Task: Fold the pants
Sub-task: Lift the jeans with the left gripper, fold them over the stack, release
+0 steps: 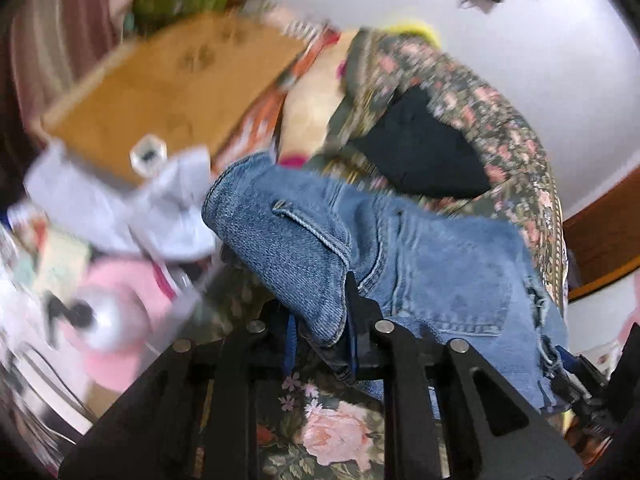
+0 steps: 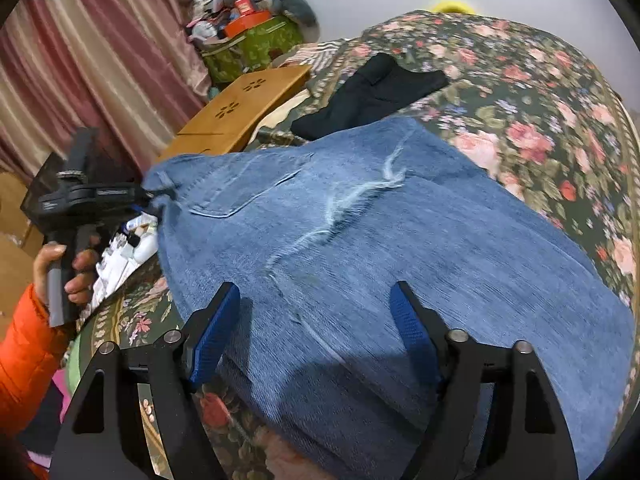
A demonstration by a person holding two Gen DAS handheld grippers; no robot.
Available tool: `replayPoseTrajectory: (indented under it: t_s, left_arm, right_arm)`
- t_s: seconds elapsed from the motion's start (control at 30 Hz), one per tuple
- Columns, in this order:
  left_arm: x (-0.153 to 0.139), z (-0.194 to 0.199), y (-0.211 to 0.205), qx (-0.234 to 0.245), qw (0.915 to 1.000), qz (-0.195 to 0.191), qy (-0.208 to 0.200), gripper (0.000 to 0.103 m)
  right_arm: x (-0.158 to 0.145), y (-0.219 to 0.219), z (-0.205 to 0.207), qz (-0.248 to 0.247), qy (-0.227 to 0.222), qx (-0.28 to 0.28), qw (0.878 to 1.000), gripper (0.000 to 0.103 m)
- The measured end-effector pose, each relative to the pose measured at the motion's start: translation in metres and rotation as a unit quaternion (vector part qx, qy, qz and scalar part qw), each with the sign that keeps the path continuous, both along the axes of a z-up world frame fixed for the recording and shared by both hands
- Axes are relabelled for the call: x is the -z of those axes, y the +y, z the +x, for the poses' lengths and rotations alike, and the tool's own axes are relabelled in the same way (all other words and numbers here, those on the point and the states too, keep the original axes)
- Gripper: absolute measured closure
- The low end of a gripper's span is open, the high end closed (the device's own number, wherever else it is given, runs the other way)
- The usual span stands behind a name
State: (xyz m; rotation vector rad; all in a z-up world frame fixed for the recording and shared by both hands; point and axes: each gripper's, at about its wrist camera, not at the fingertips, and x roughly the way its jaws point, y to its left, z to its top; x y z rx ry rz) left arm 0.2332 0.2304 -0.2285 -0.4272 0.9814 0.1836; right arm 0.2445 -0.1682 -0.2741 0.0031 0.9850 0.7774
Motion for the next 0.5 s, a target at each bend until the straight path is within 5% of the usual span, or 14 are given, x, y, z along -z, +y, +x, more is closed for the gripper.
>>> replayPoseTrajectory:
  t_s: [0.17, 0.33, 0.5]
  left_arm:
    - [-0.081, 0.0, -0.044, 0.039, 0.9915, 0.088, -0.087, 0.085]
    - [-0.148, 0.012, -0.118, 0.083, 0.9729, 0.125, -0.176, 0.086]
    - [-0.181, 0.03, -0.201, 0.139, 0.9546, 0.145, -0.22, 0.087]
  right_arm:
    - [-0.02, -0.067, -0.009, 0.06, -0.004, 0.065, 0.996, 0.033]
    - [-0.014, -0.139, -0.016, 0.003, -0.042, 0.158, 0.987, 0.033]
    - [0.019, -0.19, -0.016, 0.01, -0.003, 0.205, 0.979, 0.033]
